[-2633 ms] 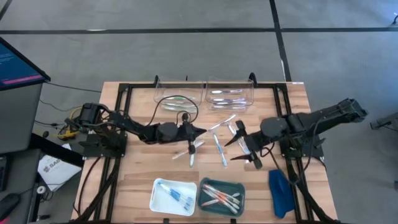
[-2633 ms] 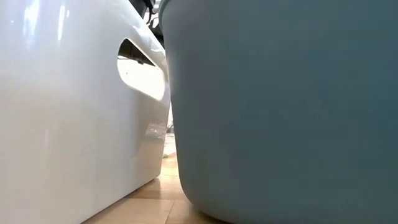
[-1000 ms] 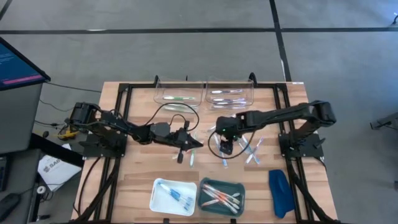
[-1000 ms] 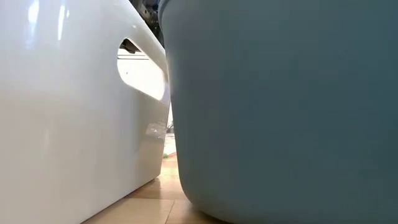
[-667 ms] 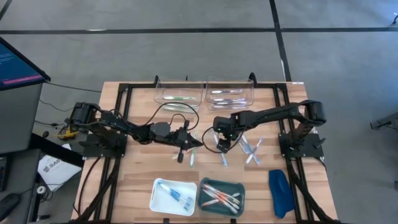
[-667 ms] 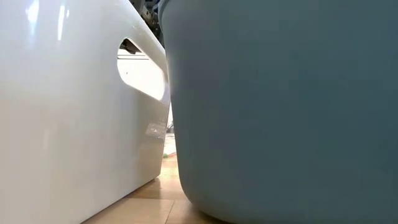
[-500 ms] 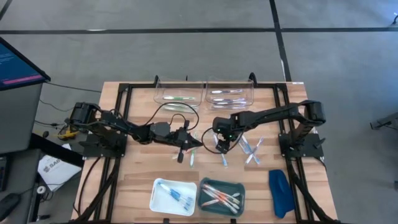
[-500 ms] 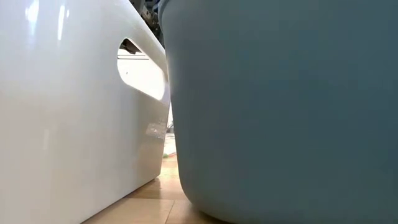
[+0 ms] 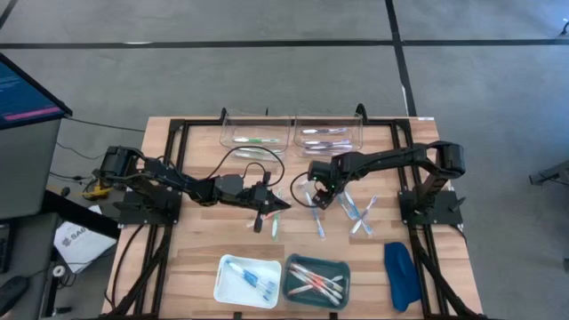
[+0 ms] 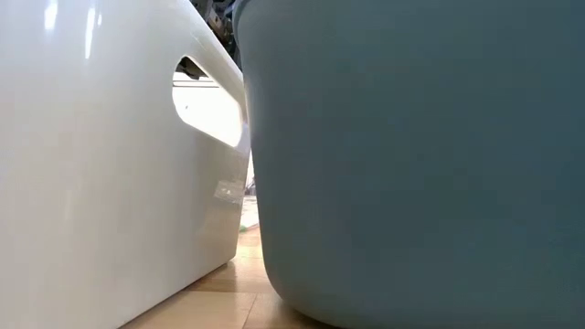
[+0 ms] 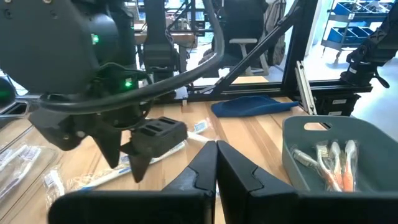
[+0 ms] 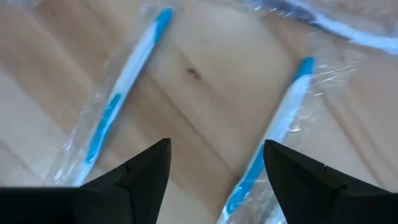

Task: Pick & Place Toothbrushes
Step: Put the blue toothbrush into the white bin

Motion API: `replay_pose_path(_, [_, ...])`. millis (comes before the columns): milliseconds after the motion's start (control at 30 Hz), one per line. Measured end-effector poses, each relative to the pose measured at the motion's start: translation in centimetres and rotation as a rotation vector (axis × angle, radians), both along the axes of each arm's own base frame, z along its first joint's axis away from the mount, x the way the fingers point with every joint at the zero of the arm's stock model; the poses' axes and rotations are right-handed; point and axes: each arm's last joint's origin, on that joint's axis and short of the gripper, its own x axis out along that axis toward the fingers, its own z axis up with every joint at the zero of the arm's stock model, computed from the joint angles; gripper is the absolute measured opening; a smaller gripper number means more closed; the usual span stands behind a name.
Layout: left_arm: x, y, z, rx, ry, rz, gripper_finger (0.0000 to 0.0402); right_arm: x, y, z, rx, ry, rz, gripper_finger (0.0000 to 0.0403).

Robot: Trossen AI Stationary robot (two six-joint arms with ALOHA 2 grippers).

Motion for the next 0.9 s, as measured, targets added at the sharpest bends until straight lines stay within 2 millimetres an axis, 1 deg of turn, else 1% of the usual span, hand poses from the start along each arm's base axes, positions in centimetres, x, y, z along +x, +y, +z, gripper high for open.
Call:
replay_pose_path(200, [0.0,0.0,0.0,0.000,0.000,0.000,0.0002,-0.3,-0.5,0.0,-0.026,0.024,-0.018,0.0249])
replay_pose_path(333, [0.0,0.0,0.0,0.000,0.000,0.000,0.0002,-0.2,-0.5,-0.1,-0.048,0.027,0.020,0.0249])
replay_pose_path(433, [0.0,0.0,0.0,0.000,0.000,0.000,0.0002,-0.3,-0.5,-0.6,-0.062,0.040,0.065,0.0249])
replay_pose_path(600, [0.0,0.0,0.0,0.000,0.000,0.000,0.0002,-0.2,-0.5,-1.4,-0.058,0.078,0.090,0.0249])
replay_pose_path(733, [0.0,0.0,0.0,0.000,0.000,0.000,0.0002,-0.2,-0.5,-1.8,-0.055,0.096,0.095,0.0249])
replay_pose_path(800, [0.0,0.0,0.0,0.000,0.000,0.000,0.0002,-0.5,-0.5,-1.9,-0.050,0.128,0.096,0.0248])
replay_pose_path(900, [0.0,0.0,0.0,0.000,0.000,0.000,0.0002,-0.3,-0.5,-2.3,-0.048,0.138,0.096,0.0239])
